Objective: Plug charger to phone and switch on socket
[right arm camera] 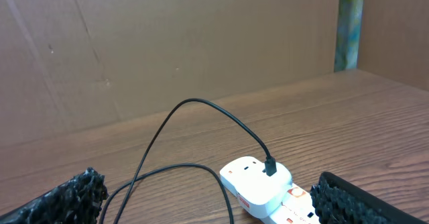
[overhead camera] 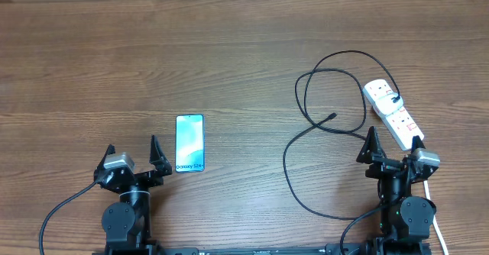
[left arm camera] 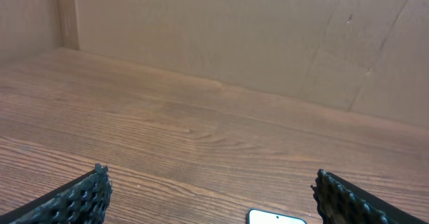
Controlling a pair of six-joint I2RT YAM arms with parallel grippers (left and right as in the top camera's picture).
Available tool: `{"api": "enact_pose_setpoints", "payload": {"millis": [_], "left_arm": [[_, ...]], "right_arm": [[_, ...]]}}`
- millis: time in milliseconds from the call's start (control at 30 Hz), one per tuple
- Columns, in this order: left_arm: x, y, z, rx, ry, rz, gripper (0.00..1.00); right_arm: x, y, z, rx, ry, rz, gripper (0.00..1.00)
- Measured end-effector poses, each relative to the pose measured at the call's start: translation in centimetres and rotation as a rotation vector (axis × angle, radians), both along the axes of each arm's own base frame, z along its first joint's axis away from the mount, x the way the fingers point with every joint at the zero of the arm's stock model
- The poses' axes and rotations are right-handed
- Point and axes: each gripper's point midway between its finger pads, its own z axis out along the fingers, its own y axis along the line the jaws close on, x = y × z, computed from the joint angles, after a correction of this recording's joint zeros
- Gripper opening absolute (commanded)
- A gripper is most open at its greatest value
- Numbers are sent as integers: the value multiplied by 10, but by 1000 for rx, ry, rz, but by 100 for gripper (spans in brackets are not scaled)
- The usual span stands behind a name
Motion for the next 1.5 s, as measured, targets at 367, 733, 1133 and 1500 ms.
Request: {"api": "enact_pose_setpoints", "payload": {"millis": [367,733,1133,1500], "left_arm": [[-1,5,1,2,-4,32,100],[1,-5,7,-5,-34,-31,100],[-10,-49,16,-42,78,-279,100],[14,-51,120,-77,274,-290,100]], "right_arm": [[0,0,0,0,0,0,100],[0,0,0,1,-1,0,100],[0,0,0,0,2,1,100],[0,0,-1,0,2,1,100]]}}
